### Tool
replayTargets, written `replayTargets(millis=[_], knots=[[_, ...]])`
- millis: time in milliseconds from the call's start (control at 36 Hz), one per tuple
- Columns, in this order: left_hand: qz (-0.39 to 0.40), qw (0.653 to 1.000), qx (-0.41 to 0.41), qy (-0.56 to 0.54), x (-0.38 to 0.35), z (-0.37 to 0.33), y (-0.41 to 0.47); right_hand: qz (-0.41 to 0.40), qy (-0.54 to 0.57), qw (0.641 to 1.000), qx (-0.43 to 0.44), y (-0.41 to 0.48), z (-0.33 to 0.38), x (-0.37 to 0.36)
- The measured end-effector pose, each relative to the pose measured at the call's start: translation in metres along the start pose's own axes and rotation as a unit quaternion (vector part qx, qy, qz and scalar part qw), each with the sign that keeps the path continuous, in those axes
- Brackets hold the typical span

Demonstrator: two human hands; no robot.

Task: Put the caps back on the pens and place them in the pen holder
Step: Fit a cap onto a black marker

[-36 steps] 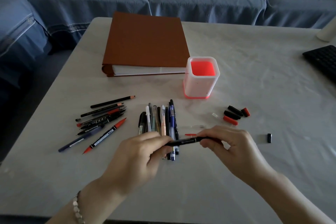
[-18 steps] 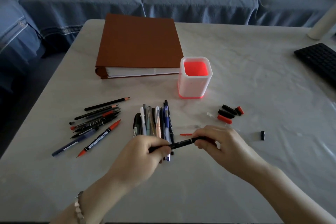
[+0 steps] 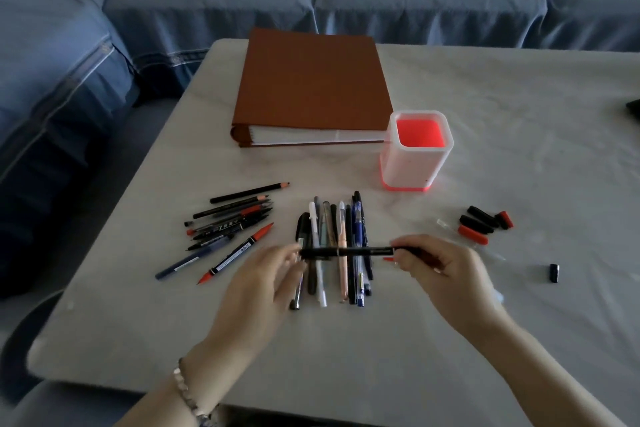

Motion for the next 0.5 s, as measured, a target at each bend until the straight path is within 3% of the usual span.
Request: replayTargets(millis=[83,167,306,361,500], knots=[[-0.074,0.990,0.052,0.107,0.022,0.028,0.005,-0.115,-0.050,0.989,0.076,0.000,0.014,0.009],[-0.063,0.981,0.106,0.150,0.029,0.049,0.008,-0.163,-0.103,0.970,0.150,-0.004,0.026,0.000],[-0.022,0.966,0.135,0.221,0.026,0.058,0.008,-0.134,-0.237,0.932,0.241,-0.005,0.028,-0.040],[-0.012,0.964,0.136,0.228,0.024,0.060,0.008,-0.108,-0.290,0.920,0.240,-0.003,0.022,-0.055],[-0.001,0.972,0.147,0.183,0.018,0.062,0.010,-0.049,-0.283,0.938,0.195,-0.002,0.011,-0.062]])
Point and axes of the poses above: each hand's wrist, its own y-axis towards the middle knuckle, its own x-axis out of the back of the hand, z = x × y, the point moved 8 cm from there along y, towards the middle knuckle, and after that the axes turned 6 degrees about -y, right-handed, at the moved point
